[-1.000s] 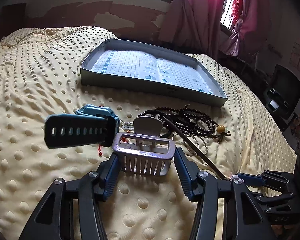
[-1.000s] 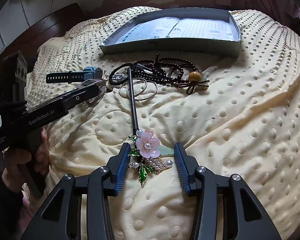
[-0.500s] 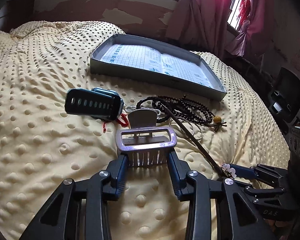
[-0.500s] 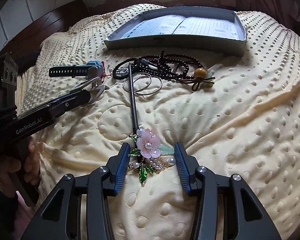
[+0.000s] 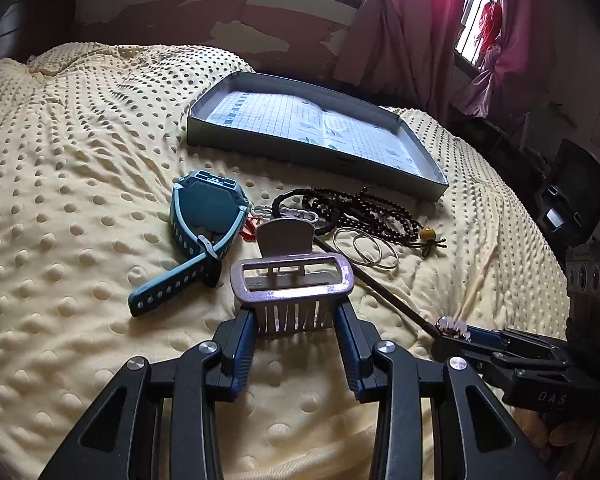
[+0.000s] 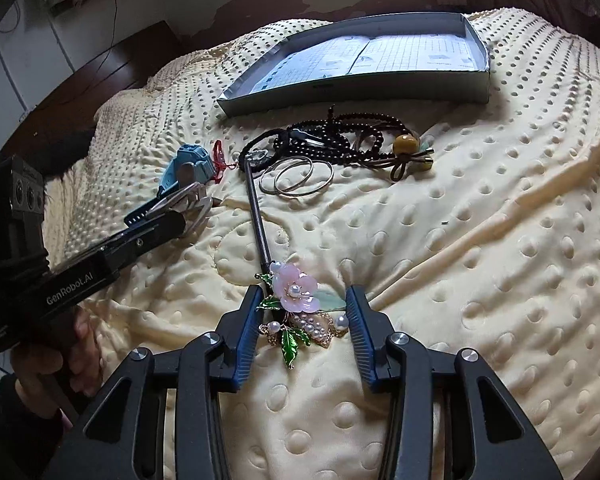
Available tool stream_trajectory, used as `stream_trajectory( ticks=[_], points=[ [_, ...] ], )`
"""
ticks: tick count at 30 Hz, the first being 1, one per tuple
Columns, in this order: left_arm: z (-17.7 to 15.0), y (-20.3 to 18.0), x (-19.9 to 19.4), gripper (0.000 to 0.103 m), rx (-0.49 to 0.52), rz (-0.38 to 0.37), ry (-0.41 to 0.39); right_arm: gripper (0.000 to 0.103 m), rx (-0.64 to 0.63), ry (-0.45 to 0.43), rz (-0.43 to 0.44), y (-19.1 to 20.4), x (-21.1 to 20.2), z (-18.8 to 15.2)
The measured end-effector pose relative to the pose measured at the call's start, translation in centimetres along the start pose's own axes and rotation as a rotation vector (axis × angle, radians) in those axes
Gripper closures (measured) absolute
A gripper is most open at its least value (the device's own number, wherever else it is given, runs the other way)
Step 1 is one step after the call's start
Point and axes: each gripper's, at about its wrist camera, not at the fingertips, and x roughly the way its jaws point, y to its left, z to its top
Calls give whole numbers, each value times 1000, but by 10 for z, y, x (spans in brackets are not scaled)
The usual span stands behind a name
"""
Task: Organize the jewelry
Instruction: 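Carry the hairpin and hair clip into the grey tray and open both tools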
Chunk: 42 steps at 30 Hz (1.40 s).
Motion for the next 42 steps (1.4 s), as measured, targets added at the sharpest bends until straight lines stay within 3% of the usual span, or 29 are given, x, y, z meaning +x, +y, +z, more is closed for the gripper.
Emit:
stream_trajectory(
  ticks=[5,16,28,33,36,39,42],
  points=[
    [-5,-4,-7,68,2,-7,1,68,138,-25,115,-16,-3,-4],
    [-11,-13,-12,68,0,-14,-17,69,180,-124,178,-18,-17,-3],
    [-5,-21,-17,68,-34,-83,-60,69,247,-277,199,-36,-53,8],
    [22,-26,-17,68,-113,-94,-96,69,248,-366,174,-41,-69,22],
    [44,-37,-20,68,-82,-62,-146,68,246,-411,141,-44,-77,40],
    [70,-42,-13,68,-106,-60,-165,68,241,-459,104,-50,-81,75],
    [98,-46,0,68,-121,-41,-171,68,285,-524,121,-61,-82,110]
  ],
)
